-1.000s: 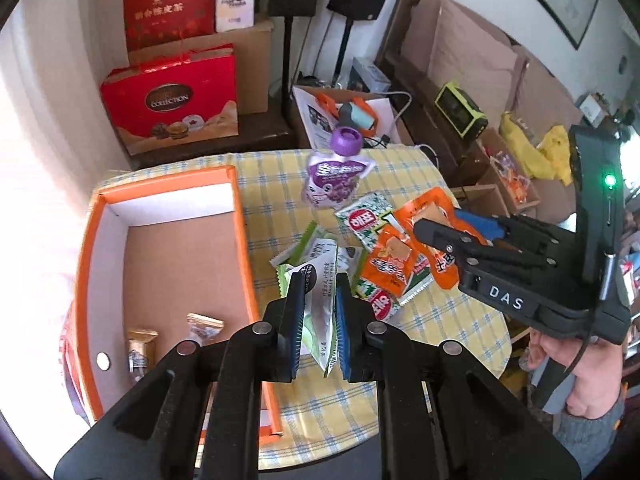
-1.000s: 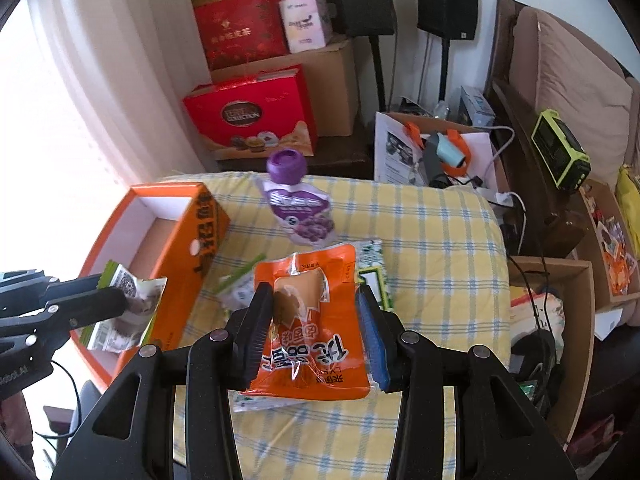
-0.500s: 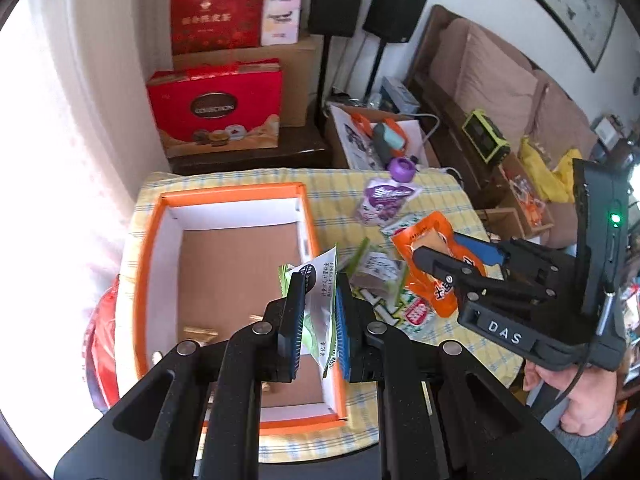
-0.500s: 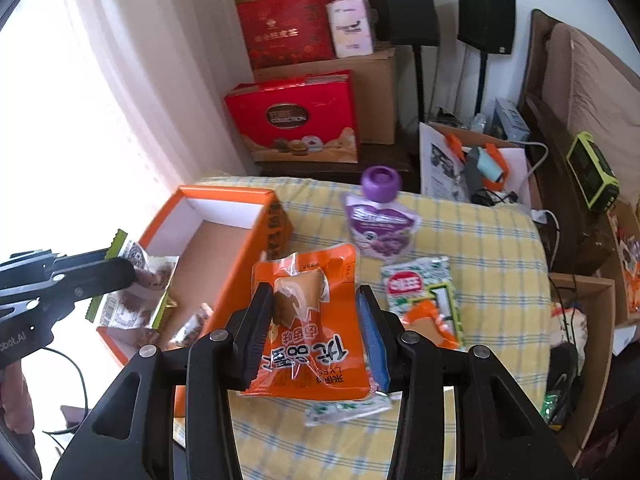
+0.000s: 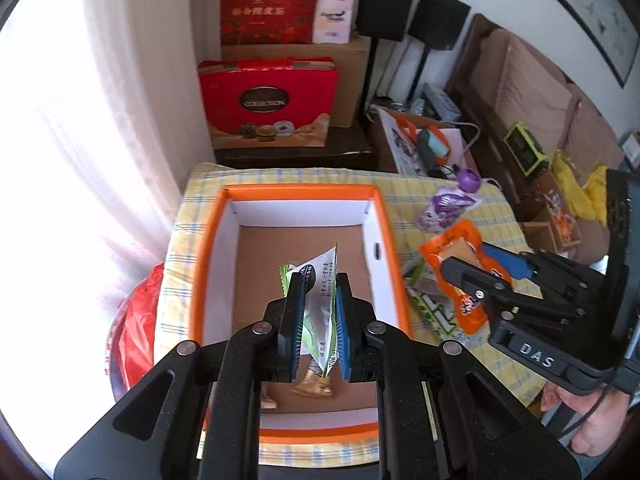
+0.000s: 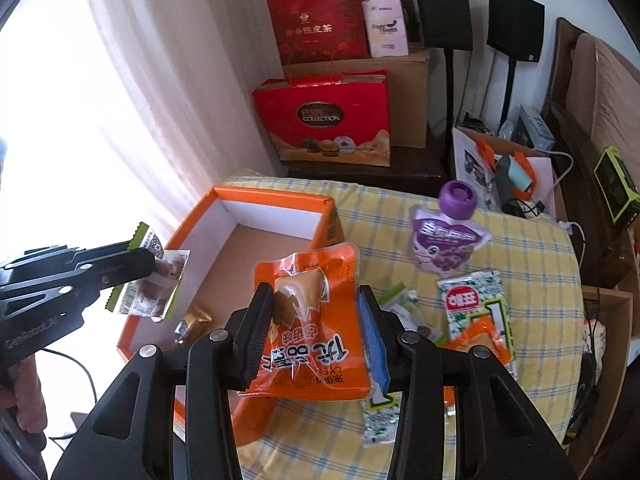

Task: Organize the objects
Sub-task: 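Carry both packets over the orange box, then drop both packets into the box by opening both grippers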

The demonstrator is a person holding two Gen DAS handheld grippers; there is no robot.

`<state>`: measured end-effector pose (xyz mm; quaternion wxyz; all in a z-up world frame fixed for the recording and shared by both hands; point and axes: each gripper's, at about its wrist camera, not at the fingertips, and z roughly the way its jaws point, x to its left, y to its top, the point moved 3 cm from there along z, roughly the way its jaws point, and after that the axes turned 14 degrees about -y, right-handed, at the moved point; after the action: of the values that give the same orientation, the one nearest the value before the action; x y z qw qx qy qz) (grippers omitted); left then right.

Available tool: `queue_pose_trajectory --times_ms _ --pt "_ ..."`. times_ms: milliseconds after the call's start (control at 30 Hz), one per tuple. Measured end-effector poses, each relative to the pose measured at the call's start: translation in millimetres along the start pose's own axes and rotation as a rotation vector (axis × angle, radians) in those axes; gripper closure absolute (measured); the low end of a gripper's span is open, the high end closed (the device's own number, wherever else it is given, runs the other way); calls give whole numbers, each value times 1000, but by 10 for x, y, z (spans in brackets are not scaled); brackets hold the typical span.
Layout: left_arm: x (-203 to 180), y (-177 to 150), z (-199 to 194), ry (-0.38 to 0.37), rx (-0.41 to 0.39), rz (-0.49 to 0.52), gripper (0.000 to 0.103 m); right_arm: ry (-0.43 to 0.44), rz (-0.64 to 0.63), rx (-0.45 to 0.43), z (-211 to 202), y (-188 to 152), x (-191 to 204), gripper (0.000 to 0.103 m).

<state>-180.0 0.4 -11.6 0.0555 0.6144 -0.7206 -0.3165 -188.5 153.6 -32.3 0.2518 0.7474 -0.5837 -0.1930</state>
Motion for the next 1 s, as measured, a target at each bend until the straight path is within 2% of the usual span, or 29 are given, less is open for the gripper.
queue_pose_trajectory --times_ms 167,533,833,1000 --pt "131 -14 -16 41 -26 8 90 -5 -2 -9 -12 47 118 60" --pt "338 -31 47 38 -69 8 91 -4 3 -16 -9 142 311 60" --pt "497 -13 140 46 -53 -15 91 -27 -7 5 180 157 466 59" --pt "610 -53 160 44 -51 -43 89 -6 11 21 344 162 502 58"
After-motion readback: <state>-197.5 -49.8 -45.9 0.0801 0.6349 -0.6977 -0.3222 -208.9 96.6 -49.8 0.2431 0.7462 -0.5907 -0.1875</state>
